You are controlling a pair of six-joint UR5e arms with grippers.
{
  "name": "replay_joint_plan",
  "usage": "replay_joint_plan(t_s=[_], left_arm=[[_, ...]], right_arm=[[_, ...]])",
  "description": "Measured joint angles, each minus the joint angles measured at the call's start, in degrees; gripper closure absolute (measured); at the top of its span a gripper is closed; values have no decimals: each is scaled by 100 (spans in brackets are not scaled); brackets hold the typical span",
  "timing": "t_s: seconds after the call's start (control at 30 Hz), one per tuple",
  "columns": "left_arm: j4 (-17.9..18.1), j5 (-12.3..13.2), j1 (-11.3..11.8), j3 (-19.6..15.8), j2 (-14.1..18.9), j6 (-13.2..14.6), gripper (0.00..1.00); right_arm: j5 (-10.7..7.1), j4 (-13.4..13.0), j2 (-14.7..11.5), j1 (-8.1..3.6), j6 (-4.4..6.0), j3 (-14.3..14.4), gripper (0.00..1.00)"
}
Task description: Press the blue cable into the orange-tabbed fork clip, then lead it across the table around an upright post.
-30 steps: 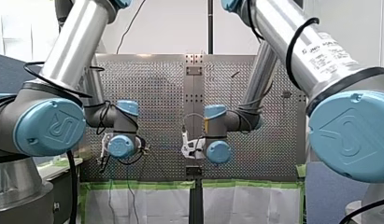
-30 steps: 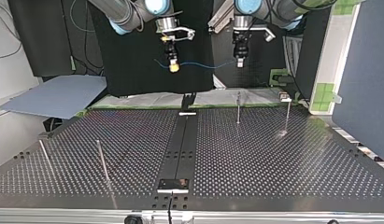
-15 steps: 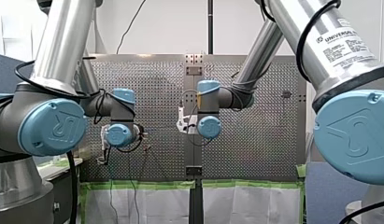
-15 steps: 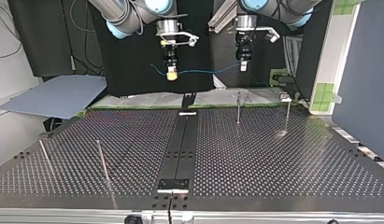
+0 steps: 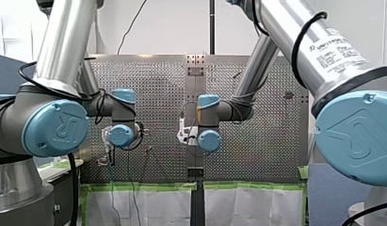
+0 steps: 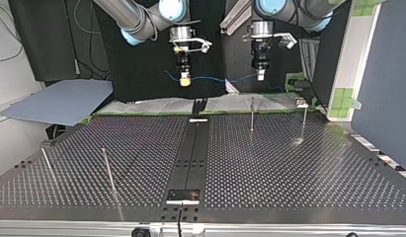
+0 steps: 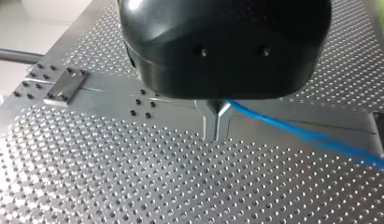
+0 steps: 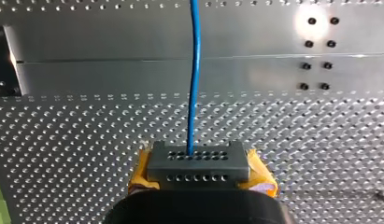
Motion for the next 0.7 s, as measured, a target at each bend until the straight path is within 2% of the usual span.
replay_joint_plan(t_s=[0.2,0.33,0.5,0.7], left_arm=[[299,-1,74,205,-308,-265,100],[381,17,107,306,-509,-218,100],[376,21,159,347,-761,-122,100],[378,6,213,475,-1052,-52,100]], right_arm=[[-126,-264,316,-136,-13,-79,100],[-241,-297,502,-285,-15,-194,100],[-491,-291,755,-559,10,-308,100],[-803,-299,836,-874,68,-326,100]])
